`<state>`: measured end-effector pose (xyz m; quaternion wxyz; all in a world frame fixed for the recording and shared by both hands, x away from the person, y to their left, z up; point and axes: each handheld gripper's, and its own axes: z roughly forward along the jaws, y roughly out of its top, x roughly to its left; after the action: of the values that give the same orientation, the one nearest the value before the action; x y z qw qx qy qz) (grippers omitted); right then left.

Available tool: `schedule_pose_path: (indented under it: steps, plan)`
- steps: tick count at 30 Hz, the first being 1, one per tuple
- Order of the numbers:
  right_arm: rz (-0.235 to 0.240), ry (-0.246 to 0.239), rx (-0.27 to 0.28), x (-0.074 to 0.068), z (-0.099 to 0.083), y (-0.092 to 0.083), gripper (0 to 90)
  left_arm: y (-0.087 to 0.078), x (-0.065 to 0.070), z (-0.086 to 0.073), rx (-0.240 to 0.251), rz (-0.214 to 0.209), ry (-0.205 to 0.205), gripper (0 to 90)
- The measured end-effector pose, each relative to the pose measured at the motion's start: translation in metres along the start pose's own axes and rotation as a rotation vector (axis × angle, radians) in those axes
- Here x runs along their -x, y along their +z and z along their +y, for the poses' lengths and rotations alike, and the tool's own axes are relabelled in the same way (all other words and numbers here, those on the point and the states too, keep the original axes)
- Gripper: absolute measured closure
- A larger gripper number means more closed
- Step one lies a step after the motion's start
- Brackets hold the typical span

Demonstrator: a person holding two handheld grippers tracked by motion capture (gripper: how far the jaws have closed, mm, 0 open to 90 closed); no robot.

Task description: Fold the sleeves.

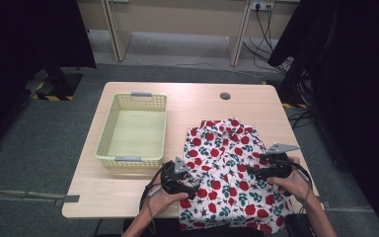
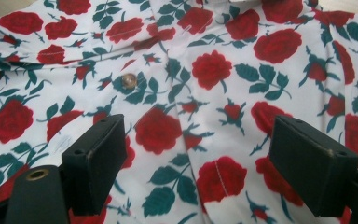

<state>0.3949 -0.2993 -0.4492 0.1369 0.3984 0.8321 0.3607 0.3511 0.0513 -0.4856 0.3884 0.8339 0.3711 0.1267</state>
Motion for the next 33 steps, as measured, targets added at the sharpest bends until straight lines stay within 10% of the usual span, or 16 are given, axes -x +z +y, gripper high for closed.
schedule_pose_path:
  steps: [33]
  plan:
    - [-0.012, 0.043, -0.02, -0.013, -0.039, -0.016, 11.9, -0.016, -0.001, -0.016, -0.015, 0.035, 0.015, 0.6]
